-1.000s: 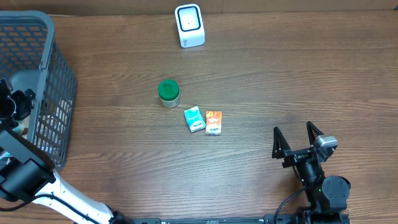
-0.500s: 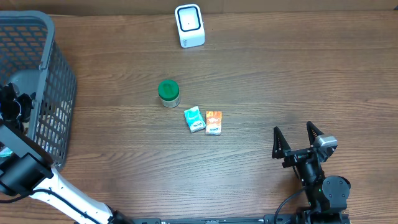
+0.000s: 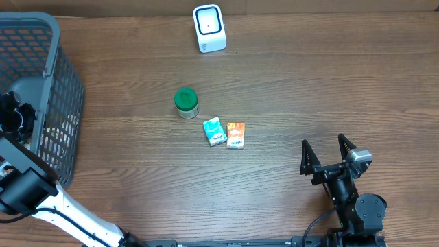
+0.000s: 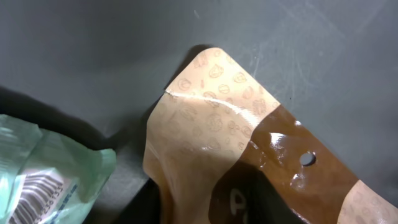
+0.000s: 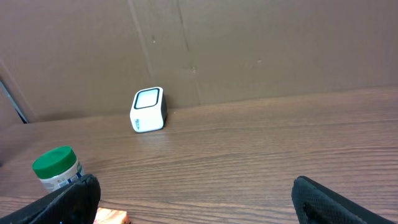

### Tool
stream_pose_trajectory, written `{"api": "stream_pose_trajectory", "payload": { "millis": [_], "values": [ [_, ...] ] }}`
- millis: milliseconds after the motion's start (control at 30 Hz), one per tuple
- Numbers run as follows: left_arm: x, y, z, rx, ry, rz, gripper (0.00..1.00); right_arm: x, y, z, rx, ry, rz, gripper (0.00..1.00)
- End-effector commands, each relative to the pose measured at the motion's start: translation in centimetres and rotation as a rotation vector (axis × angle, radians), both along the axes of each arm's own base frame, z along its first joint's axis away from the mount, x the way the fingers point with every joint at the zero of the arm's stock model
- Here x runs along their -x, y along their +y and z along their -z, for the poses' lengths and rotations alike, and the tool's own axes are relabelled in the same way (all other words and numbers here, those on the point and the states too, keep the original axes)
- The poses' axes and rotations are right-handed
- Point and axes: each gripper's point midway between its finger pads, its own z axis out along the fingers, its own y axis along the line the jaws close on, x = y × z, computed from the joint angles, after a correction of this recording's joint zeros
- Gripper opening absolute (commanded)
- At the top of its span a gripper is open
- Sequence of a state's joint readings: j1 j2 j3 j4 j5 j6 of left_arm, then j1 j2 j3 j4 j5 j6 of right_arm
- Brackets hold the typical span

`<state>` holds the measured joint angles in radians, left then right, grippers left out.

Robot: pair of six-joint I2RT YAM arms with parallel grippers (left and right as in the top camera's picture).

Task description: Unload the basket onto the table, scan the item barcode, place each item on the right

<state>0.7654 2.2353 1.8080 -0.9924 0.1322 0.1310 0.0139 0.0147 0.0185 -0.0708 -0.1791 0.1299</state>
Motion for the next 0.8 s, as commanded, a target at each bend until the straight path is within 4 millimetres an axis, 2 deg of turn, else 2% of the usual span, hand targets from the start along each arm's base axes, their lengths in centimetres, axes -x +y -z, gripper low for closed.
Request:
{"api": "stream_pose_trajectory", "payload": {
  "millis": [0,133,267,400,567,767],
  "values": [
    [0.8,-1.3,2.9,0.064,0.068,0.006,0.18,0.0,-0.2,0.1,0.004,-0.007,0.008,1.0],
    [0.5,-1.0,1.7,0.06,0.056,-0.027,0.16,0.0,-0.2,0.1,0.004,-0.007,0.008,1.0],
    [-0.9,-0.8,-1.2,0.066,-0.01,-0.027,0.13,0.0,-0.2,0.1,0.004,-0.007,0.008,1.0],
    [-2.6,-0.5,-5.4,0.066,-0.098,-0.038,0.12,0.0,-0.2,0.1,0.004,-0.007,0.008,1.0],
    [-3.6,-0.4,-10.8,0.047,-0.185,-0.066,0.08,0.0,-0.2,0.1,0.004,-0.007,0.008,1.0],
    [-4.2,-1.6,-17.3,0.039,-0.322,-0.063,0.06,0.0,-0.2,0.1,0.004,-0.007,0.008,1.0]
  ]
}}
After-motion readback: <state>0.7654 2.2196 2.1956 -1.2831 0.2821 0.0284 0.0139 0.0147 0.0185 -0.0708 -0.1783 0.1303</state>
